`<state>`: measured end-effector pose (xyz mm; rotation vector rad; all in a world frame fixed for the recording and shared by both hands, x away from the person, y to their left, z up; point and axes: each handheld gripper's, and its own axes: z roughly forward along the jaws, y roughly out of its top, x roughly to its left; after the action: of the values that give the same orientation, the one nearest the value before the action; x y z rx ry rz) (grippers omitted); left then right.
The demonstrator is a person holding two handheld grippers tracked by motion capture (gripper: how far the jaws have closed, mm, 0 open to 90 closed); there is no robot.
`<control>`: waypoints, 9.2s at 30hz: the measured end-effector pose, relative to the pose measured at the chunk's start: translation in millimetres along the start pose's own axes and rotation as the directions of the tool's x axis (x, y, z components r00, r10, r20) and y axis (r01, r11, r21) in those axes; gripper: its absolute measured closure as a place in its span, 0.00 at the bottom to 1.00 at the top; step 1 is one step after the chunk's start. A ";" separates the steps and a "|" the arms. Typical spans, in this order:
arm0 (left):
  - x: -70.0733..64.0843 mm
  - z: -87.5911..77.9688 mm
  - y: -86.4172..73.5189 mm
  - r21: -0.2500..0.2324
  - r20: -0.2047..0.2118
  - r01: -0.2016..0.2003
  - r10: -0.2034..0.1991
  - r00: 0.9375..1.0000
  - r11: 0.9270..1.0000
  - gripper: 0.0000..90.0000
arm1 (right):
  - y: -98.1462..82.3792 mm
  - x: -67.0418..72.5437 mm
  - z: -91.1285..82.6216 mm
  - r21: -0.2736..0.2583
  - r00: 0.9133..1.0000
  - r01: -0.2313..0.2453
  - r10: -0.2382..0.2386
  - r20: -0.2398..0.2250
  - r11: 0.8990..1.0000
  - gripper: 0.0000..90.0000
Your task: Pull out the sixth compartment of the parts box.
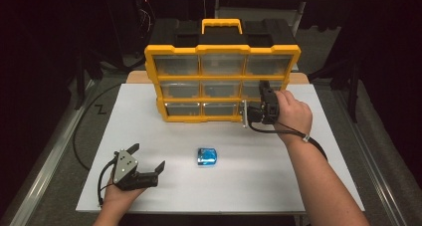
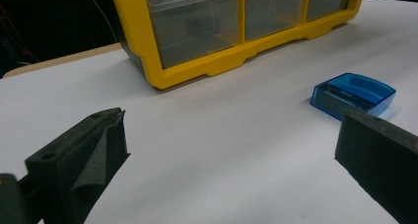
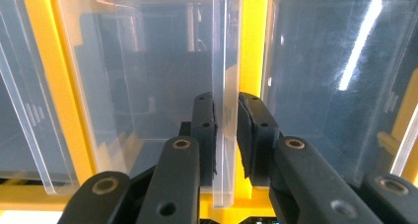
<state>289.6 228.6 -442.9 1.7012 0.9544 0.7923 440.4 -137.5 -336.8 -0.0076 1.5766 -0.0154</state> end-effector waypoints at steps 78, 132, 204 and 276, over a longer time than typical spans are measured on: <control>-0.4 -1.4 1.1 -0.014 0.003 0.000 0.000 1.000 1.000 0.00 | -7.0 -0.8 -58.9 -0.013 0.999 0.038 -0.039 -0.026 0.999 0.89; -0.5 -0.2 0.4 -0.009 0.005 -0.003 0.003 1.000 1.000 0.00 | -10.3 6.2 -77.3 -0.026 0.999 0.029 -0.029 -0.013 0.999 0.88; -2.0 2.7 -1.3 0.002 0.009 -0.005 0.005 1.000 1.000 0.00 | -19.8 116.0 -119.0 -0.087 0.972 -0.003 -0.017 -0.236 0.996 0.22; 3.4 8.3 0.0 0.006 -0.058 0.044 -0.044 0.997 0.999 0.00 | -87.5 98.3 -88.5 0.376 0.097 -0.869 0.856 -0.508 0.322 0.01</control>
<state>298.3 228.0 -445.1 1.6654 1.0319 0.8132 350.9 -226.1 -433.3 1.0835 2.0394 1.0975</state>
